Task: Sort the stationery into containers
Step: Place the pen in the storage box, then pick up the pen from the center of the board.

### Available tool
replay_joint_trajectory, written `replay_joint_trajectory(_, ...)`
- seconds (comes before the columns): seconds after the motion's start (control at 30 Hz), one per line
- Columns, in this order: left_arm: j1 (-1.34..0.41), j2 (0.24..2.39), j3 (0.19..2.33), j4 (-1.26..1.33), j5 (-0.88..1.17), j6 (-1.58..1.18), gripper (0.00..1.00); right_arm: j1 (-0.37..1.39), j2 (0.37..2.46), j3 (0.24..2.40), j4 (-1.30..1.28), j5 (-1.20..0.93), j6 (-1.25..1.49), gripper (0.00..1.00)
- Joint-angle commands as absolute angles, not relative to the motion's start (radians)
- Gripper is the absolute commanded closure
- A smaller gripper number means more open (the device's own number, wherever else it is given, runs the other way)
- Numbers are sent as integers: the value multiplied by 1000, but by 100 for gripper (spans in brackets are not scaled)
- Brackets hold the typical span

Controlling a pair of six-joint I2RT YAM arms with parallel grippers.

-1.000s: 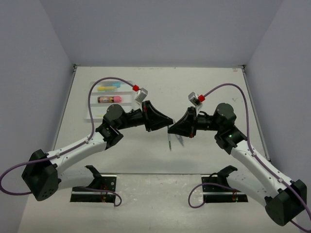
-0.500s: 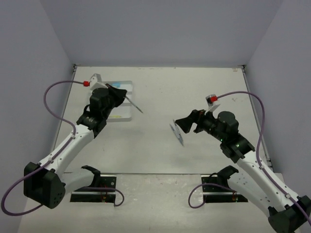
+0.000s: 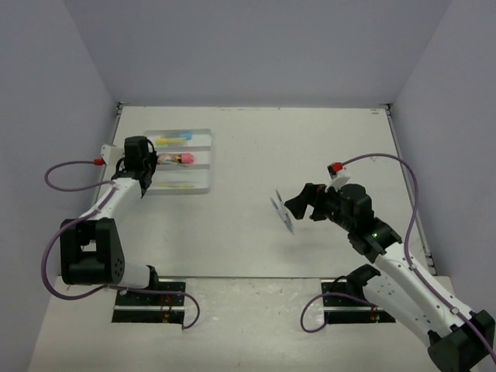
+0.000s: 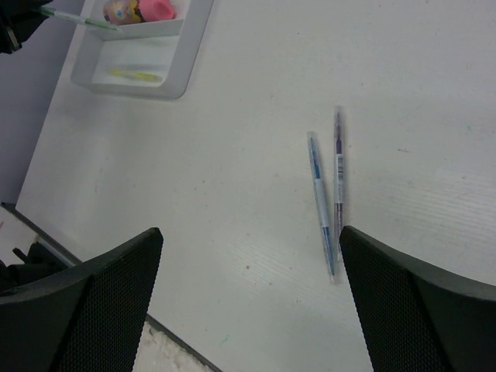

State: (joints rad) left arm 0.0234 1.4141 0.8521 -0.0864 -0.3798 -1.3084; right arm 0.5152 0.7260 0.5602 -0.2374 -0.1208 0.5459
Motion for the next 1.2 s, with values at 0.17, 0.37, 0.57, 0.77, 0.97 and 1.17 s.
replay_joint_trajectory(0.17, 44, 1408, 685, 46, -407, -1412, 40, 517, 989, 735, -445, -88, 433, 25)
replay_joint_trajectory(0.37, 48, 1353, 671, 40, -338, -1384, 12, 549, 1252, 881, -553, 15, 400, 46)
replay_joint_trajectory(0.57, 48, 1203, 681, 83, -174, -1205, 0, 561, 1484, 997, -566, 52, 362, 71)
replay_joint_trajectory(0.77, 48, 1097, 692, 75, 32, -1051, 0, 569, 1631, 1051, -563, 51, 347, 72)
replay_joint_trajectory(0.97, 46, 1039, 659, 83, 169, -981, 0, 569, 1723, 1101, -582, 42, 343, 73)
replay_joint_trajectory(1.17, 47, 972, 632, 69, 246, -926, 0, 569, 1843, 1183, -665, 40, 328, 77)
